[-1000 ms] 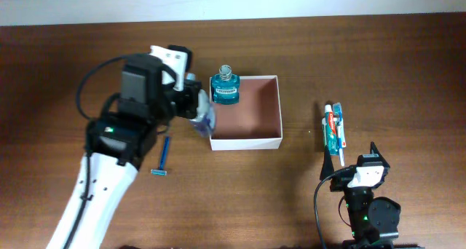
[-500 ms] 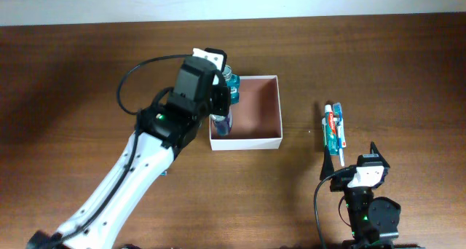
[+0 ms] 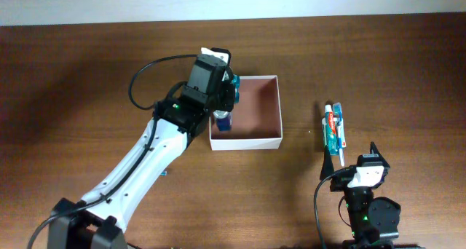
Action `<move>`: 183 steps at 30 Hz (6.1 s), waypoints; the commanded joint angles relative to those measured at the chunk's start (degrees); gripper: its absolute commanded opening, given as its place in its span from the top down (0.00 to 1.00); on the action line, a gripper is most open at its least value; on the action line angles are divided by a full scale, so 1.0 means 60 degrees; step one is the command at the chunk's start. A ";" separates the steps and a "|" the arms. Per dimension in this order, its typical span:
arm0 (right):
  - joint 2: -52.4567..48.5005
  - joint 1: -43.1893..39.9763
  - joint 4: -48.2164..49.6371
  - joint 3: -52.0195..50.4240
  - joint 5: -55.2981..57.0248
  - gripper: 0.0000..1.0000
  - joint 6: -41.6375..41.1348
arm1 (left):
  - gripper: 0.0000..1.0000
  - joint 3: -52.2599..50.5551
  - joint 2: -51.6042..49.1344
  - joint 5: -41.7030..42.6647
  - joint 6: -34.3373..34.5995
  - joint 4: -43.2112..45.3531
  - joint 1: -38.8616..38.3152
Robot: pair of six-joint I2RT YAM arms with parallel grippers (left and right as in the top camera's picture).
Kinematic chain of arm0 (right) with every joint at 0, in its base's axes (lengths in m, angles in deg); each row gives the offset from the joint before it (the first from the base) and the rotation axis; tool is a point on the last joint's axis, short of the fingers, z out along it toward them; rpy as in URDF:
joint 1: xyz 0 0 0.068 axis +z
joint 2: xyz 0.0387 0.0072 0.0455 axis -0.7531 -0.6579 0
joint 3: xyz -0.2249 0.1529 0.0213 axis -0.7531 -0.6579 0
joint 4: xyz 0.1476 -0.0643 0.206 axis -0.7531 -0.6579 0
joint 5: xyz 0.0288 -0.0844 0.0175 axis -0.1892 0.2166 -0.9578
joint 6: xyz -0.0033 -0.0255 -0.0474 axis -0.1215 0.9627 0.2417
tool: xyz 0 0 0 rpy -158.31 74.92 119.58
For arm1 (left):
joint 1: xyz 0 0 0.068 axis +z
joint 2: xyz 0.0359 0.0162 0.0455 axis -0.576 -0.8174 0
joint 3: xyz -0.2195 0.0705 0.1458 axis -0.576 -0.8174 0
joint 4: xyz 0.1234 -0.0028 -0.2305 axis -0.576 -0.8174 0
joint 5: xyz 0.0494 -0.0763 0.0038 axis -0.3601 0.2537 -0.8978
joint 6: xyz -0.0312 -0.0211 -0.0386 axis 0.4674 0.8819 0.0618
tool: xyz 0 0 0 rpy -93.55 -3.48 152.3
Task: Pack container
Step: 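Carry the soap bottle into the box beside the Listerine, then release the soap bottle and move the left gripper over the blue razor, then grasp the blue razor and carry it into the box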
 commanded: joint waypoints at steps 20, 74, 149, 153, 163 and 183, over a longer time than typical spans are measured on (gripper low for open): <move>0.0015 -0.0069 -0.0076 -0.0044 -0.0011 0.01 -0.0015 | 0.56 0.0153 -0.0725 -0.0535 0.0153 0.0557 0.0000; 0.0015 -0.0069 -0.0076 -0.0044 -0.0011 0.01 -0.0015 | 0.35 -0.2441 0.1563 0.1443 -0.0769 -0.3264 0.2623; 0.0015 -0.0069 -0.0076 -0.0044 -0.0011 0.01 -0.0015 | 0.99 -0.3209 0.0590 0.1985 -0.1133 -0.1362 0.3472; 0.0015 -0.0069 -0.0076 -0.0044 -0.0011 0.01 -0.0015 | 0.99 -0.2444 0.1730 0.3654 -0.0783 -0.1676 0.3391; 0.0015 -0.0069 -0.0076 -0.0044 -0.0011 0.01 -0.0015 | 0.99 -0.2208 0.3752 0.4335 0.0849 -0.0535 0.2189; 0.0015 -0.0069 -0.0076 -0.0044 -0.0011 0.01 -0.0015 | 0.99 -0.2208 0.1246 -0.0313 0.1909 0.3268 -0.2127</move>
